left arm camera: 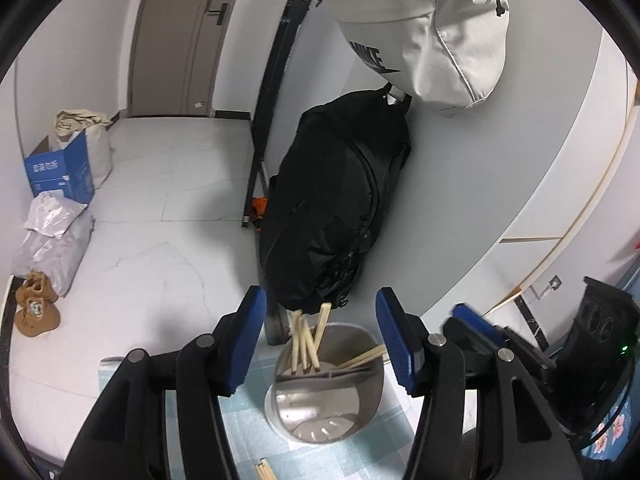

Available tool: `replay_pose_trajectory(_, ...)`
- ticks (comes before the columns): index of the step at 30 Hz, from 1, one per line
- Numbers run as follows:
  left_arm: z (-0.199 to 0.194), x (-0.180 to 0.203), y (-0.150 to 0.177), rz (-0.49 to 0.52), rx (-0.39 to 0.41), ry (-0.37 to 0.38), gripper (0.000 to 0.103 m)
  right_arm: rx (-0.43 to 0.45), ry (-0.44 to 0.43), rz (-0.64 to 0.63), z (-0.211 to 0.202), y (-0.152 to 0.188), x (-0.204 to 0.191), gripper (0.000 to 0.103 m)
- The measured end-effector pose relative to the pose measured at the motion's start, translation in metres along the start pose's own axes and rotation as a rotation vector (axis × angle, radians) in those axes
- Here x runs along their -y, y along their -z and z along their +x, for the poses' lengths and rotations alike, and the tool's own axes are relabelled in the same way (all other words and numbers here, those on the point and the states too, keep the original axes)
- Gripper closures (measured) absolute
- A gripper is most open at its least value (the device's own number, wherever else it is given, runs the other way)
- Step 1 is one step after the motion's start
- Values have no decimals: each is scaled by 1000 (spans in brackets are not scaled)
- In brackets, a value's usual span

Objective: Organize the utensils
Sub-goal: 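Open both tools to drop the chopsticks into the holder, then move both open tools back toward the chopstick pile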

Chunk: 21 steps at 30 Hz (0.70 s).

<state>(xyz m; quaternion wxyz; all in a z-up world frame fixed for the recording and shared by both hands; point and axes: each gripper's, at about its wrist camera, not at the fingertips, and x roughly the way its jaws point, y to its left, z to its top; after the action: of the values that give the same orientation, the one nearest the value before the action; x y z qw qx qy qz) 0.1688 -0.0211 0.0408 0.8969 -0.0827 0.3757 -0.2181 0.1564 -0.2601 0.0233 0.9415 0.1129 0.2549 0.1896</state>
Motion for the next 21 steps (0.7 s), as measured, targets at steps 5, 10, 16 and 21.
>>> replay_pose_trajectory(5, -9, 3, 12, -14, 29, -43, 34, 48, 10, 10, -26, 1, -7, 40)
replay_pose_trajectory(10, -24, 7, 24, -9, 58, -109, 33, 91, 29, 5, -47, 3, -17, 20)
replay_pose_trajectory(16, -48, 10, 39, -5, 121, -168, 24, 120, 32, -23, -66, 10, -32, 12)
replay_pose_trajectory(21, -60, 10, 53, -6, 169, -218, 23, 142, 23, -23, -82, 20, -43, 5)
